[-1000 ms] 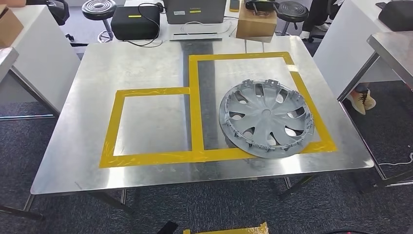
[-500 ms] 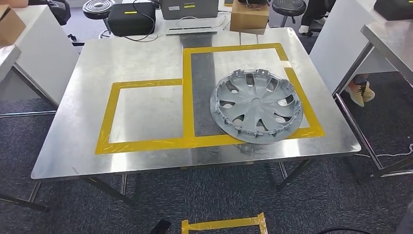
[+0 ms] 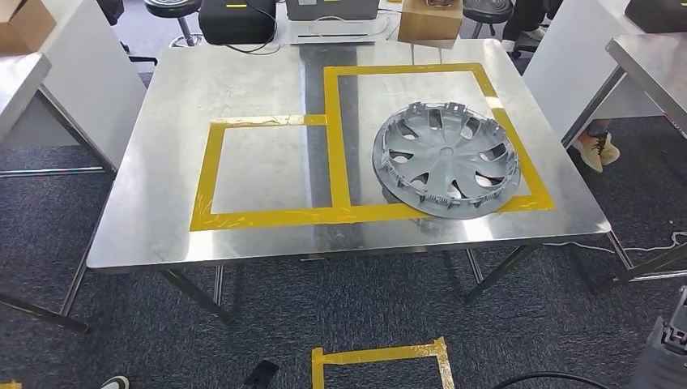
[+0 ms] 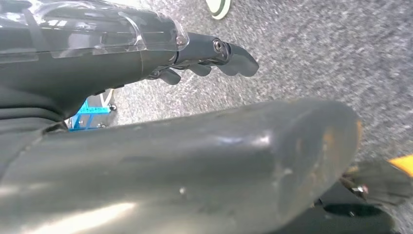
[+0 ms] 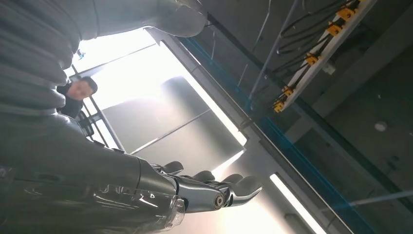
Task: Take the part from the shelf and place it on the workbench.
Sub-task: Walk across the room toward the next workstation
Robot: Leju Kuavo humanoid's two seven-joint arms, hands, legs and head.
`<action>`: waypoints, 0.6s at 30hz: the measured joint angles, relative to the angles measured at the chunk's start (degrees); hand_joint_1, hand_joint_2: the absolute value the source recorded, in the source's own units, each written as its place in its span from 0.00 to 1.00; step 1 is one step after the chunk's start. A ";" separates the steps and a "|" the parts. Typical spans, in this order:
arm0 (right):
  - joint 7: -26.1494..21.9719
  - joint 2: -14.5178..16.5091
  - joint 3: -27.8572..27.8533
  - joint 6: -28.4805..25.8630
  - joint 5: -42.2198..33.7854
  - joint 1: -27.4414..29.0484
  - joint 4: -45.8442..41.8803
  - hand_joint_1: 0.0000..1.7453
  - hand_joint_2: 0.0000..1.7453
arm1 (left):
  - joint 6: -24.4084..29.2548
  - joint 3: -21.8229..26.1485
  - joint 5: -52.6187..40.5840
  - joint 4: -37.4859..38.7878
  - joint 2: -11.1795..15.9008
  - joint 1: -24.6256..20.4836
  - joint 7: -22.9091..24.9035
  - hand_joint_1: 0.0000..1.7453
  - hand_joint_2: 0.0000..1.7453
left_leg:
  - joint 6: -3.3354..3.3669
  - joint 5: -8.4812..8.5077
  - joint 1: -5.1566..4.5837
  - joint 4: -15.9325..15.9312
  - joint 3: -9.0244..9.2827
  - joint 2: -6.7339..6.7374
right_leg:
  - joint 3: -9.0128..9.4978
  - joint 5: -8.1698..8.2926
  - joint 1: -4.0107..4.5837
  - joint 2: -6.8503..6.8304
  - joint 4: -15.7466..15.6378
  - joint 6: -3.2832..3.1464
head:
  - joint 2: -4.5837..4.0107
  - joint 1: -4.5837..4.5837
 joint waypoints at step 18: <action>11.89 -0.99 0.06 -20.77 12.63 0.03 1.37 0.00 1.00 | -0.16 -0.15 1.35 -0.33 -0.31 -0.04 0.01 0.00 0.00 | -5.66 -5.76 3.26 2.17 6.43 -0.06 | -4.26 8.75 -1.25 -0.52 -9.02 0.37 | 0.00 -0.45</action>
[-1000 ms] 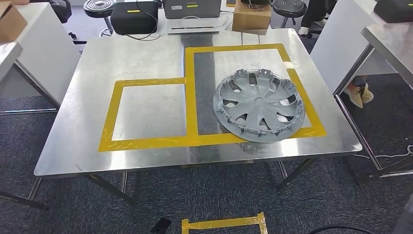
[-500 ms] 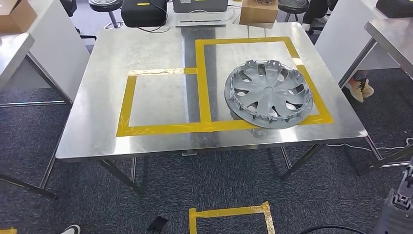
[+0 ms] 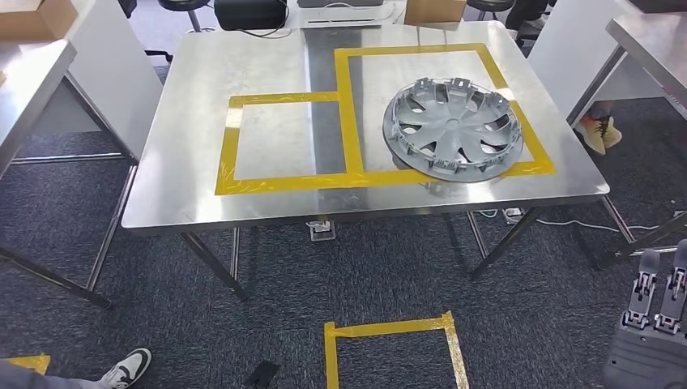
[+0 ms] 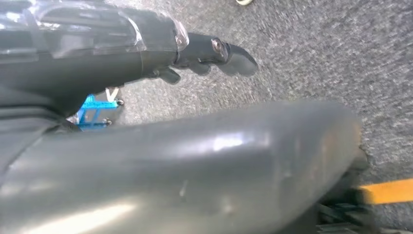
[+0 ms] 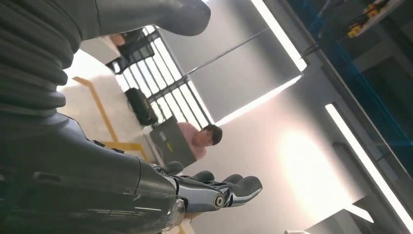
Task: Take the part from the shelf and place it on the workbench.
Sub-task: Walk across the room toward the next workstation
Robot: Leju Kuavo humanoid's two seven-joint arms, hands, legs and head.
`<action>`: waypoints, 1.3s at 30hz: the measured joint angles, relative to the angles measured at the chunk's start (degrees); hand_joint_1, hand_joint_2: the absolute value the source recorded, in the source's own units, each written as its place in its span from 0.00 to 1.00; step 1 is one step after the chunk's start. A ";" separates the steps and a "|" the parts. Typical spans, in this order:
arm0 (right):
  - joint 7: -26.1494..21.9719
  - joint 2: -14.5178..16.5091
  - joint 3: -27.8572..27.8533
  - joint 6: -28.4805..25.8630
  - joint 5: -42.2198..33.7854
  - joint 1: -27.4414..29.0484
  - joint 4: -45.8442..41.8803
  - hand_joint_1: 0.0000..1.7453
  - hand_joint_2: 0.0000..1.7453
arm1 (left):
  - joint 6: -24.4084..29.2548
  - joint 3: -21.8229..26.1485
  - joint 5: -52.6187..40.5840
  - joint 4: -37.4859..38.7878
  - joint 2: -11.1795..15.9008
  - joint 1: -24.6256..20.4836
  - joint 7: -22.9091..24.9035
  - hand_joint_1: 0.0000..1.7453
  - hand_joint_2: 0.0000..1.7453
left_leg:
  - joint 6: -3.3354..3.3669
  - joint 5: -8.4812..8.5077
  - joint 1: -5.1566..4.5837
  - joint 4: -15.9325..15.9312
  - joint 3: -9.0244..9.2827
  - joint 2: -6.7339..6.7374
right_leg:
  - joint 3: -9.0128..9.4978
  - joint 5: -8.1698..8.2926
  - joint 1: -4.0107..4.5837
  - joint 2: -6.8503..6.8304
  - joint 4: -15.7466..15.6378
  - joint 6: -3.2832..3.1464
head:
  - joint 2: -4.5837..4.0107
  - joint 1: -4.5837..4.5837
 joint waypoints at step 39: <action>15.94 -3.86 -0.14 -7.11 26.05 0.83 -3.47 0.00 1.00 | 0.13 -0.08 -1.23 -0.12 -1.19 -0.99 0.01 0.00 0.00 | 4.57 1.29 -1.19 -1.55 -2.44 0.23 | -3.42 -10.15 0.78 0.42 14.11 1.16 | 0.00 0.16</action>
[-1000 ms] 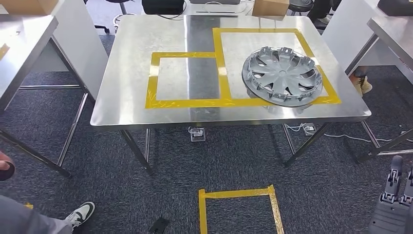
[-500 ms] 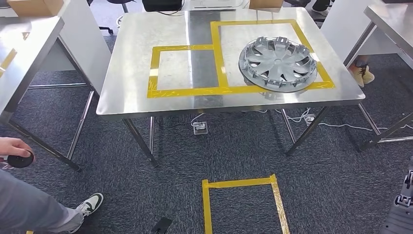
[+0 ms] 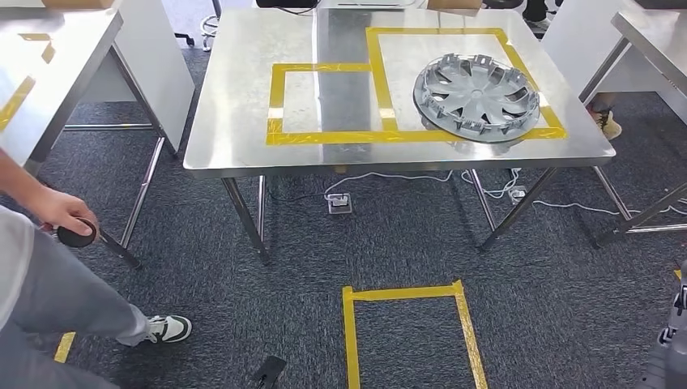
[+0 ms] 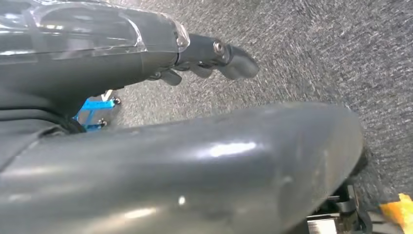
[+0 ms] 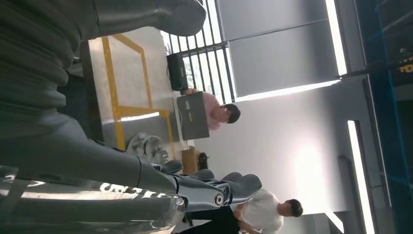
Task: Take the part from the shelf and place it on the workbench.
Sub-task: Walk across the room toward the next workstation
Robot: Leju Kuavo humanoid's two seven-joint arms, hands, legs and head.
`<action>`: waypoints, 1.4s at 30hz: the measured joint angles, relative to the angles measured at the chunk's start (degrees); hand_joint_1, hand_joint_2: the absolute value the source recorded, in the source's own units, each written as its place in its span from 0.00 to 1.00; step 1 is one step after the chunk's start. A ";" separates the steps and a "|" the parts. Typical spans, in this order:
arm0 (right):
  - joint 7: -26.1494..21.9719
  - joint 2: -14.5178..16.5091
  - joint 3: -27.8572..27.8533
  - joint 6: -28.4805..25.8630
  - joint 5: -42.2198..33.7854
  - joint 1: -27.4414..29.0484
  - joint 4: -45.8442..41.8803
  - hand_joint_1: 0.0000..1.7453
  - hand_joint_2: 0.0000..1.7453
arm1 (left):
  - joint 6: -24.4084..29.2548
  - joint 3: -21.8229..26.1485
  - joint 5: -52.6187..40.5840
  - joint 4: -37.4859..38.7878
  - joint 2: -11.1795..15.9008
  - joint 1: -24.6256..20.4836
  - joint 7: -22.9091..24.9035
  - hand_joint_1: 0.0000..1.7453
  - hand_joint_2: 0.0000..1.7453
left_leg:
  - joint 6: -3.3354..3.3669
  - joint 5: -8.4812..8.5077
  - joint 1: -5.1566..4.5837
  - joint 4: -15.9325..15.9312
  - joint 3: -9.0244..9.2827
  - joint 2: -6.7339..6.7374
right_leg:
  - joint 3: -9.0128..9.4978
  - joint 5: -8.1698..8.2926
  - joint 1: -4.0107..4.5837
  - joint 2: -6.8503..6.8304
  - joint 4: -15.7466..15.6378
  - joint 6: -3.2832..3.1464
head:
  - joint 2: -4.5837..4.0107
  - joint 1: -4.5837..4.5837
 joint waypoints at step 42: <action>6.38 0.80 -3.24 -0.01 0.66 -0.29 5.53 0.00 0.00 | -2.26 -3.72 -6.36 0.00 -2.67 0.12 1.04 0.00 0.00 | -2.30 0.02 0.11 1.41 -1.48 3.39 | 8.40 6.27 0.18 -1.47 -15.04 -2.42 | 0.00 0.18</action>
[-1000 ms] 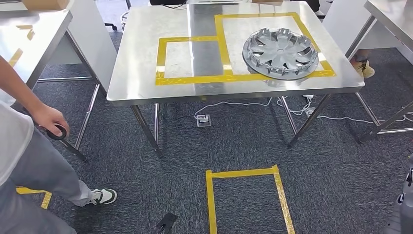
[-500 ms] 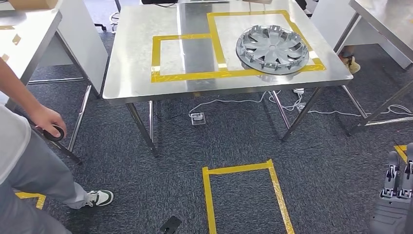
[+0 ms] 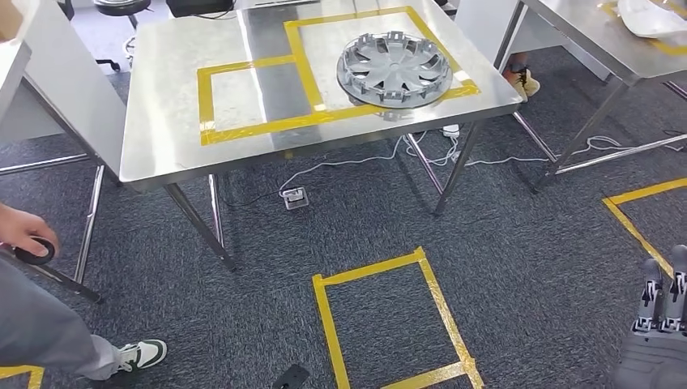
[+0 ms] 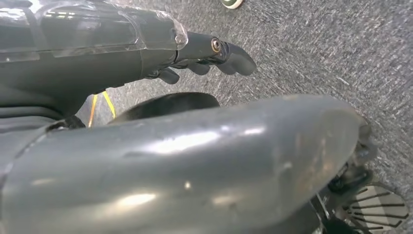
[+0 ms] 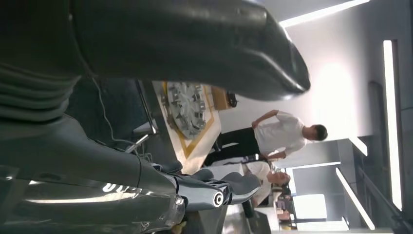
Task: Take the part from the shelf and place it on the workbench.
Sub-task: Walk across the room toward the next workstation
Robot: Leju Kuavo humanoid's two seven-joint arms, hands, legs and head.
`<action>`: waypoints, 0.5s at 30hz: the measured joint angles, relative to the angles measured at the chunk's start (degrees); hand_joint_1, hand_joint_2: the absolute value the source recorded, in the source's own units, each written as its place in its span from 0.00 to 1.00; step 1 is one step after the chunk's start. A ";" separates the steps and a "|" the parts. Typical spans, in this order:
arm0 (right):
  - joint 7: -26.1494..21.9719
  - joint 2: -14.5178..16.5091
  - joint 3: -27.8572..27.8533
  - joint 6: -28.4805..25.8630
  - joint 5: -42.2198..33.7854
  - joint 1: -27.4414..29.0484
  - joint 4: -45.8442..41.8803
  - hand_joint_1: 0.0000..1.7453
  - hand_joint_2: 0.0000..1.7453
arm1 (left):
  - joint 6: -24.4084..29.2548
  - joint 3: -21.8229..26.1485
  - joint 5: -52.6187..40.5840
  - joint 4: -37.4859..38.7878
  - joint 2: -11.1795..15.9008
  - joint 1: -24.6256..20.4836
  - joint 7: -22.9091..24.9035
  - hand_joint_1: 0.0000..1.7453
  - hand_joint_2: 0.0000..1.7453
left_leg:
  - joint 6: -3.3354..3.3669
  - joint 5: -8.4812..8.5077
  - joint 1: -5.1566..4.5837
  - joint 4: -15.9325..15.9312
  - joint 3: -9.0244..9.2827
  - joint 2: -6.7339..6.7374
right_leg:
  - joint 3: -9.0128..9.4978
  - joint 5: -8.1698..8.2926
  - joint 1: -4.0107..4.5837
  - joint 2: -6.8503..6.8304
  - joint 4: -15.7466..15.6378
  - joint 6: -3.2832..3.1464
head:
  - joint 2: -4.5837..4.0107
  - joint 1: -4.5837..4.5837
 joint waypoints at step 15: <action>-0.25 0.09 -1.09 0.00 -0.65 0.99 0.54 0.00 0.00 | -0.10 -0.51 0.52 0.28 0.29 1.05 0.47 0.00 0.00 | 0.77 0.17 0.45 -0.22 0.43 -7.95 | -2.83 0.71 -0.65 8.58 1.88 1.52 | 0.00 -0.31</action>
